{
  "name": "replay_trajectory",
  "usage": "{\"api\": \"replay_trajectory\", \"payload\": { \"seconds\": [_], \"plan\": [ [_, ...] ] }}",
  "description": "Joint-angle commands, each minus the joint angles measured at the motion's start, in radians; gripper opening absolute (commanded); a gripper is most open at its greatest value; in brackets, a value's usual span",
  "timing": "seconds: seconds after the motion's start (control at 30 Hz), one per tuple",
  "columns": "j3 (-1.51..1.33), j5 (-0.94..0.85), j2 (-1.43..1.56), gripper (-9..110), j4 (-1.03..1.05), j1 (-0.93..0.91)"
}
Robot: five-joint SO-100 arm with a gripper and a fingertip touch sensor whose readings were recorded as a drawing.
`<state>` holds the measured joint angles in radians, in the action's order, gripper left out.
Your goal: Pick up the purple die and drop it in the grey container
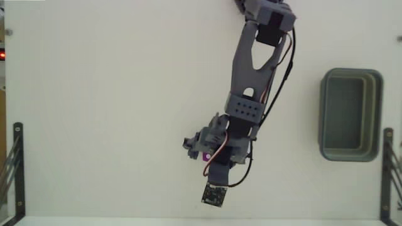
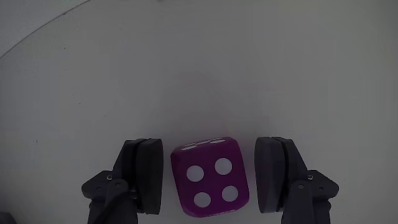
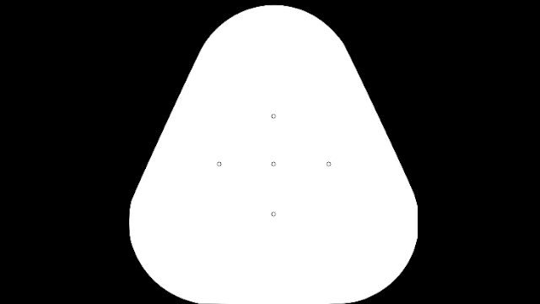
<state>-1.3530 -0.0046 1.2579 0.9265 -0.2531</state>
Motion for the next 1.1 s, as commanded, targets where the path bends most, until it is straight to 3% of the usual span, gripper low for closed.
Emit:
{"api": "replay_trajectory", "payload": {
  "seconds": [0.0,1.07],
  "plan": [
    [0.004,0.005,0.051,88,-0.018,-0.023],
    [0.004,0.005,0.051,80,-0.018,-0.023]
  ]
}}
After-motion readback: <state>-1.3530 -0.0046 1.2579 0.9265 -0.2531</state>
